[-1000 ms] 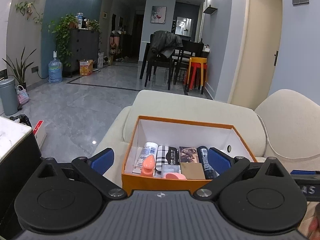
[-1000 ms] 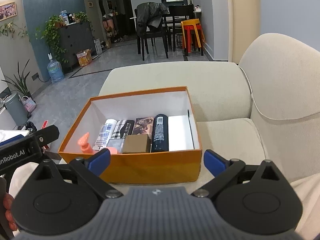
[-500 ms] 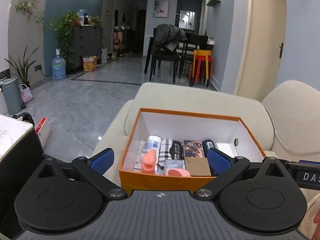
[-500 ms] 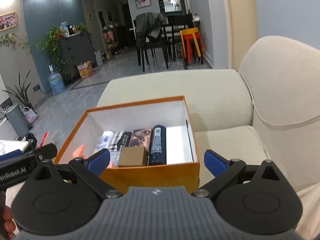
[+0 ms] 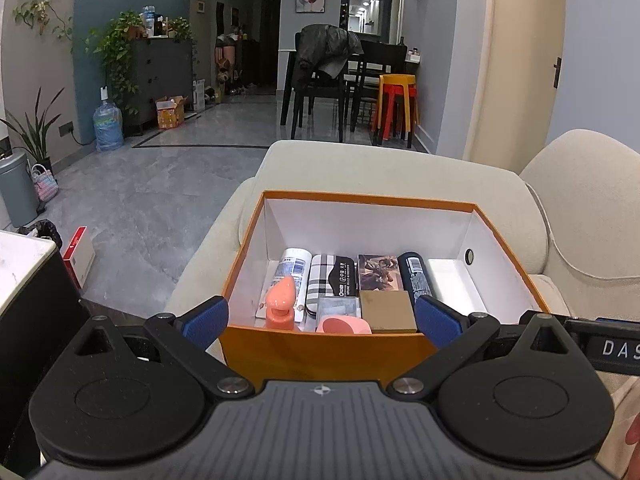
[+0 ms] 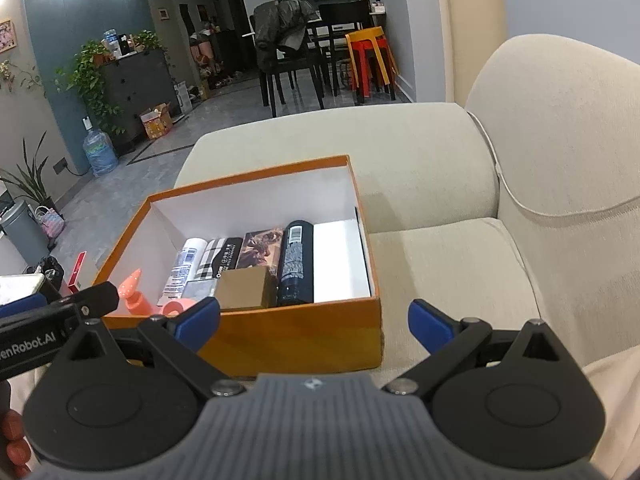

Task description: Organize rigid objects

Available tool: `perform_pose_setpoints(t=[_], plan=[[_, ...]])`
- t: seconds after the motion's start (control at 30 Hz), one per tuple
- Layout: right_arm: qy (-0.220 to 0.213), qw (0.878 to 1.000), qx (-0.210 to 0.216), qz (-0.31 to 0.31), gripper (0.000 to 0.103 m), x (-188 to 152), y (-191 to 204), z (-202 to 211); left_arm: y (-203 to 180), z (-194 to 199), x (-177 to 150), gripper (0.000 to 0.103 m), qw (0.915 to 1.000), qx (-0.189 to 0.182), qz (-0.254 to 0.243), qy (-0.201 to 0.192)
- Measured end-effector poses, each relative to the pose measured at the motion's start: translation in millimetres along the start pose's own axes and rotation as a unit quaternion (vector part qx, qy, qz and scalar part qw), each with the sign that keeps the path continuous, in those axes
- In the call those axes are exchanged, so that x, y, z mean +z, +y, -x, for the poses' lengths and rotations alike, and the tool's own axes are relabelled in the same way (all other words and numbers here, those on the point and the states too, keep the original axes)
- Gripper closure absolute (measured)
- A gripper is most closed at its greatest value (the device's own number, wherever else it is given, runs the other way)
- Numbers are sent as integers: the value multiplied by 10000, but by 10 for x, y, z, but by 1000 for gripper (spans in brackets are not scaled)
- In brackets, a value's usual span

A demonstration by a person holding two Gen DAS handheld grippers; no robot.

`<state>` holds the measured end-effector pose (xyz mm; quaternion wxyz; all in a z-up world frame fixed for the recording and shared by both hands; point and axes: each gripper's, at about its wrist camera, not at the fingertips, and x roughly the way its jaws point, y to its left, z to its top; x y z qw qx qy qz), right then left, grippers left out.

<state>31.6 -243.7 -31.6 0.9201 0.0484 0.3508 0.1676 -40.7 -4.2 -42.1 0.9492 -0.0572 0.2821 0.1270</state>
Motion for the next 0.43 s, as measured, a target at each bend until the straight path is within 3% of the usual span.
perform_pose_setpoints(t=[0.43], plan=[[-70, 10000, -11, 37, 4, -20, 4, 63, -28, 22, 0, 0, 10000, 6, -35, -15]])
